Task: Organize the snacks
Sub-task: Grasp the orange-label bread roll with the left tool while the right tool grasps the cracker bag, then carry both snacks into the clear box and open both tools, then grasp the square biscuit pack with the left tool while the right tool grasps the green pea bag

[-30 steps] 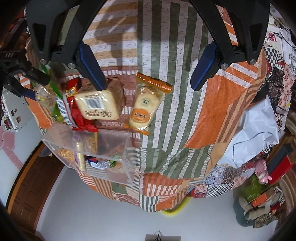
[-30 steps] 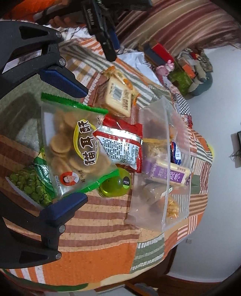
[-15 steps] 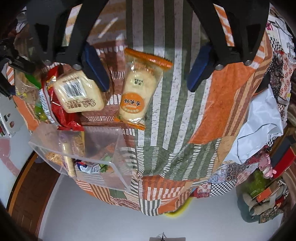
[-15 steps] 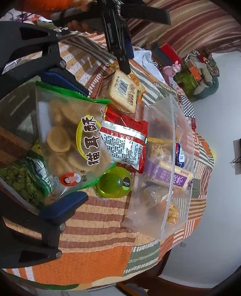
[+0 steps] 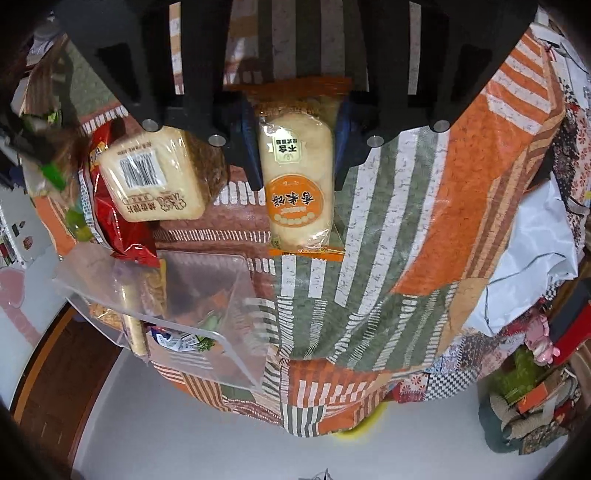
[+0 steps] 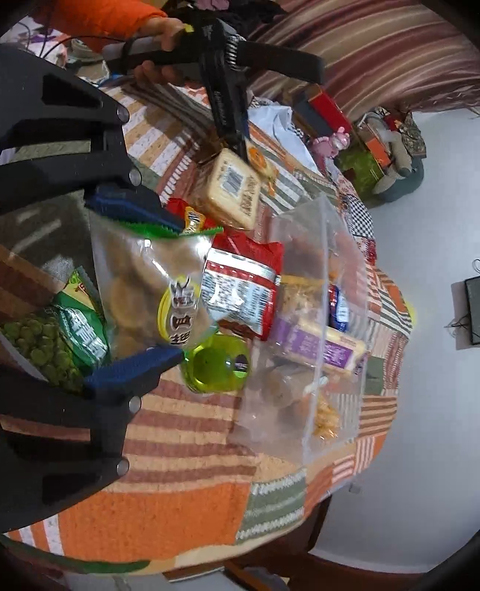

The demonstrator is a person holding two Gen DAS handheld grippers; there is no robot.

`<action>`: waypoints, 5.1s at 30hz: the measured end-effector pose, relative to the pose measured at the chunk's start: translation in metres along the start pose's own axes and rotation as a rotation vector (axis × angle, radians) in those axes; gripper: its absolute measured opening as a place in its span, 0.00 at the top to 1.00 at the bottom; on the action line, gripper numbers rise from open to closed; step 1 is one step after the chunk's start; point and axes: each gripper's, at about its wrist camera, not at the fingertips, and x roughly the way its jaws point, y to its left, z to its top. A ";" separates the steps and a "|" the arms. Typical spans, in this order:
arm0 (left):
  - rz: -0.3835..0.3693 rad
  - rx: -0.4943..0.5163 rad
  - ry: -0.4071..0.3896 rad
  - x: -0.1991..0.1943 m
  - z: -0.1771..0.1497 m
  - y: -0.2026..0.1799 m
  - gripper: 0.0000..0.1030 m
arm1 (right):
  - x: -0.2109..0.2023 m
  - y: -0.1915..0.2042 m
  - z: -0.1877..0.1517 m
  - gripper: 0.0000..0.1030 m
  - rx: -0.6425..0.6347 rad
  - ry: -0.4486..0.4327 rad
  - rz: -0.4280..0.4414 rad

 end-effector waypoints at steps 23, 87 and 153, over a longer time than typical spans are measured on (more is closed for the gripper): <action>-0.046 0.039 -0.220 -0.095 0.019 -0.035 0.66 | -0.044 -0.012 0.022 0.61 0.017 -0.154 -0.013; -0.149 0.097 -0.106 0.021 0.117 -0.123 0.41 | 0.019 -0.067 0.102 0.63 0.025 -0.150 -0.036; -0.093 -0.018 0.055 -0.016 -0.004 -0.077 0.18 | -0.007 -0.047 -0.032 0.56 0.062 0.024 -0.011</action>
